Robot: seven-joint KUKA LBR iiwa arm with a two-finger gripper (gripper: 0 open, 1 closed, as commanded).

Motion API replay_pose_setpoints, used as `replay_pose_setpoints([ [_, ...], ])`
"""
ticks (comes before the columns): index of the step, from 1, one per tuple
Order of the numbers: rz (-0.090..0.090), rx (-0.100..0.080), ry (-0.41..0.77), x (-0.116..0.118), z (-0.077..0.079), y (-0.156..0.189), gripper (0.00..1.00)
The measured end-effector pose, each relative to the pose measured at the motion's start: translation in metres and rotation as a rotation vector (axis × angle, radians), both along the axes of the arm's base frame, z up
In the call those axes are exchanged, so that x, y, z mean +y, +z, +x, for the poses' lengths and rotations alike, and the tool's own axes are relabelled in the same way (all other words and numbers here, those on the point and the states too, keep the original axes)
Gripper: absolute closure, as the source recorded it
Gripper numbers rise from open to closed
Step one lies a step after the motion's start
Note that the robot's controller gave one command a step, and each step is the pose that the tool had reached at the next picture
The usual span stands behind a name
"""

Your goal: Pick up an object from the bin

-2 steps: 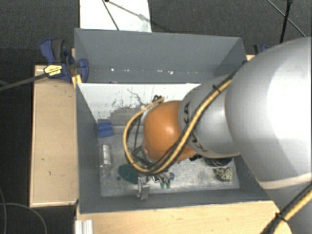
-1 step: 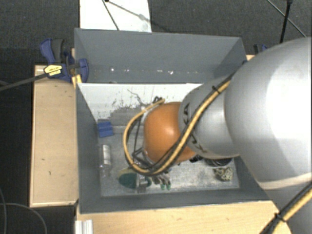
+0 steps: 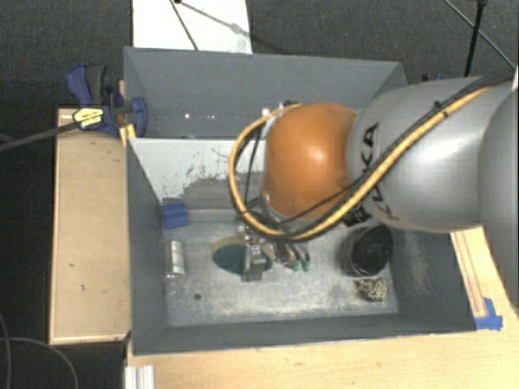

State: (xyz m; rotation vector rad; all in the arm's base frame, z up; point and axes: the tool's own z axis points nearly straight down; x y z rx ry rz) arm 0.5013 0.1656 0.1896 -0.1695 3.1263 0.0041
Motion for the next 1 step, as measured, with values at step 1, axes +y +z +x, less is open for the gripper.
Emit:
replay_pose_setpoints([
  [1,0.0,-0.001,0.061,-0.0032,0.0016,0.1238,1.0],
])
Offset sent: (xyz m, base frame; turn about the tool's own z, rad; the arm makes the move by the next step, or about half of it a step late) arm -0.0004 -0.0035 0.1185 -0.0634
